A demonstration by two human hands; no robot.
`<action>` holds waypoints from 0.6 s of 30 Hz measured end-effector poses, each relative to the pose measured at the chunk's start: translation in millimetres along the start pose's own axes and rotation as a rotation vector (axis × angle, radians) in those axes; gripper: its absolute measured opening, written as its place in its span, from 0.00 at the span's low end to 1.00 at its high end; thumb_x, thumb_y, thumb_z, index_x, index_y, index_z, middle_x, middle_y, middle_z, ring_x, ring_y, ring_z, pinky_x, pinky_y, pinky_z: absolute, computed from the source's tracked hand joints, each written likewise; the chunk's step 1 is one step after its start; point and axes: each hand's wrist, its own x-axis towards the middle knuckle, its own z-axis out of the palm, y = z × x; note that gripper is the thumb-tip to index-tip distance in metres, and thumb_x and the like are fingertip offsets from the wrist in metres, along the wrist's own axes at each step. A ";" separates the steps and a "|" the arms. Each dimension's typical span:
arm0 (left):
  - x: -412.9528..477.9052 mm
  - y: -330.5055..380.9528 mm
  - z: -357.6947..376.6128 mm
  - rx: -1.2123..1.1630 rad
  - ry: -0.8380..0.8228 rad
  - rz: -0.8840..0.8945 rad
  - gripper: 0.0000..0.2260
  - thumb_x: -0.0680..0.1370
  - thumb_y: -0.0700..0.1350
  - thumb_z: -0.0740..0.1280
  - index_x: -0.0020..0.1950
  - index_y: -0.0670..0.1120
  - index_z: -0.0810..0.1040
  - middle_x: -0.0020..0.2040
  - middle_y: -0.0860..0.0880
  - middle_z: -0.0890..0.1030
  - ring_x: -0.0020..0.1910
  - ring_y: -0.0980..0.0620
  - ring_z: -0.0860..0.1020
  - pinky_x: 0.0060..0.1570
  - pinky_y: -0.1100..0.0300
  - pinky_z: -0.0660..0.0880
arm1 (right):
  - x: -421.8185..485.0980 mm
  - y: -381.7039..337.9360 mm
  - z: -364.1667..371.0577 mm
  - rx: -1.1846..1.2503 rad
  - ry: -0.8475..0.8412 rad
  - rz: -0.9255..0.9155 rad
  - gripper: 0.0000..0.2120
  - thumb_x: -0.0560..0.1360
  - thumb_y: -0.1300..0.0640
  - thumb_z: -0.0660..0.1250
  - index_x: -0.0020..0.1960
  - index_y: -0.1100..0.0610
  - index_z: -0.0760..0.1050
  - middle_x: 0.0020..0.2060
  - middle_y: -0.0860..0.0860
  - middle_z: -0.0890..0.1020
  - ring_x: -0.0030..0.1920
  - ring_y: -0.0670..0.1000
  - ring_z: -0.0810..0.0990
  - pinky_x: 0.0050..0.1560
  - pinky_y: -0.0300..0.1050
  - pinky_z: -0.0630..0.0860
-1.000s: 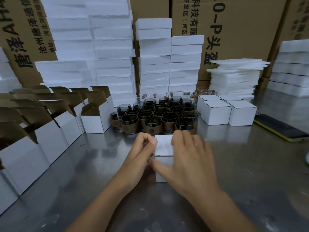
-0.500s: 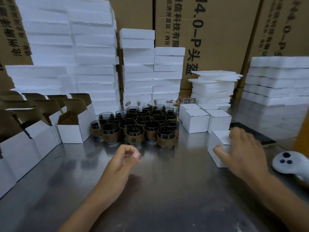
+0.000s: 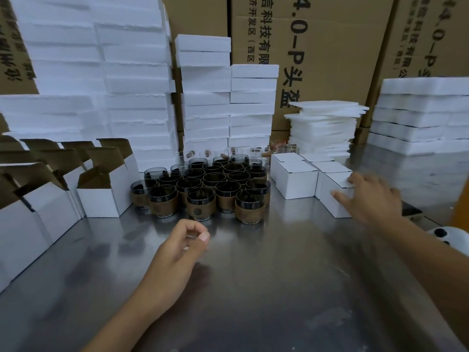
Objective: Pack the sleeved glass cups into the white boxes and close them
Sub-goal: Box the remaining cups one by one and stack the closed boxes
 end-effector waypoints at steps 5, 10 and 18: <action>1.1 -1.0 0.2 0.015 0.009 -0.009 0.15 0.67 0.65 0.60 0.45 0.58 0.75 0.46 0.53 0.79 0.46 0.53 0.78 0.53 0.47 0.73 | 0.9 -1.1 -2.5 0.017 -0.030 0.021 0.25 0.75 0.38 0.60 0.64 0.54 0.69 0.62 0.57 0.72 0.63 0.59 0.69 0.61 0.57 0.64; 0.3 0.6 -1.1 0.018 0.017 -0.015 0.14 0.67 0.65 0.60 0.44 0.59 0.74 0.46 0.54 0.79 0.46 0.55 0.78 0.52 0.49 0.73 | -8.6 -12.3 -8.6 0.005 -0.117 0.030 0.30 0.77 0.37 0.53 0.70 0.56 0.62 0.73 0.56 0.63 0.74 0.57 0.56 0.70 0.64 0.54; -0.2 3.2 -1.9 0.025 0.039 -0.040 0.04 0.76 0.55 0.64 0.44 0.57 0.74 0.44 0.56 0.79 0.47 0.55 0.78 0.47 0.61 0.73 | -88.2 -112.9 -31.7 0.547 0.095 -0.431 0.15 0.76 0.51 0.63 0.61 0.52 0.72 0.59 0.48 0.76 0.60 0.51 0.72 0.58 0.47 0.66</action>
